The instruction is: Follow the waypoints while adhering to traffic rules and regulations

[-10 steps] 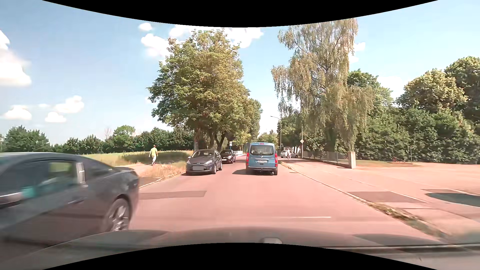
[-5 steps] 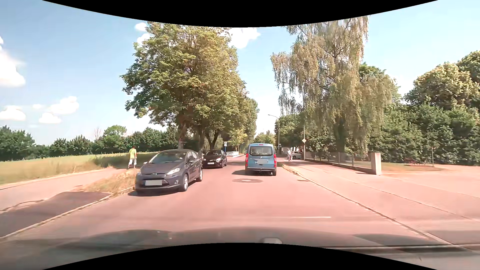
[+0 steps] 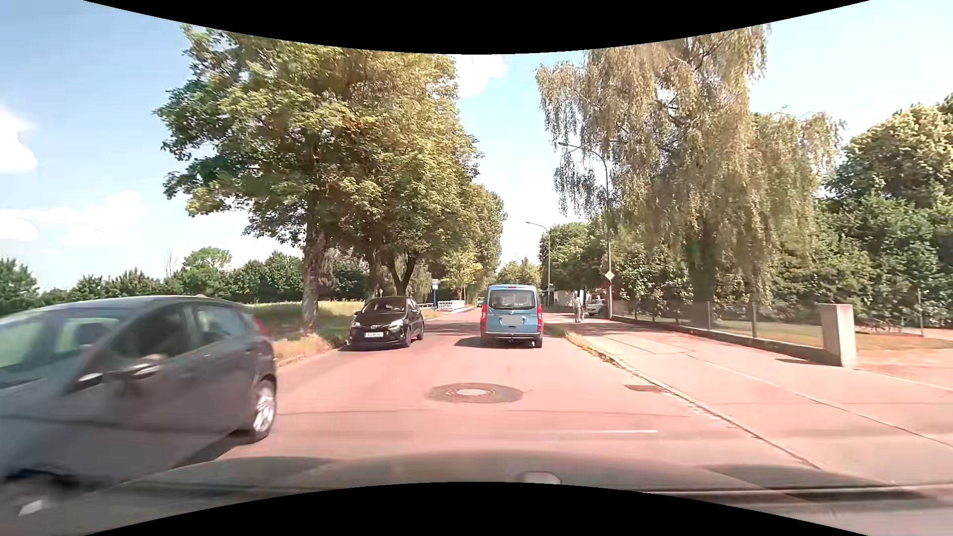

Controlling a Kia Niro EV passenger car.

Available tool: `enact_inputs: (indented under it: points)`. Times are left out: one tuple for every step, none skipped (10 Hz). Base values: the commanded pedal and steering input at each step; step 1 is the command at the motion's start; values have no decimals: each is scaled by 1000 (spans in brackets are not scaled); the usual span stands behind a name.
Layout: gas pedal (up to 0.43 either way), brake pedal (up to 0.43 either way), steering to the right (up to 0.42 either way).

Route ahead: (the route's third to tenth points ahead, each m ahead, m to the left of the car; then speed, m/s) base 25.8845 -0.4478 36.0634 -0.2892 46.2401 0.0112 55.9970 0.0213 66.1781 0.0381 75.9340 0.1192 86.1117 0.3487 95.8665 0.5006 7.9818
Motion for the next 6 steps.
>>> enact_inputs:
  points:
    - [130,0,20]
    - [130,0,19]
    - [130,0,11]
    - [130,0,6]
    - [130,0,7]
    - [130,0,5]
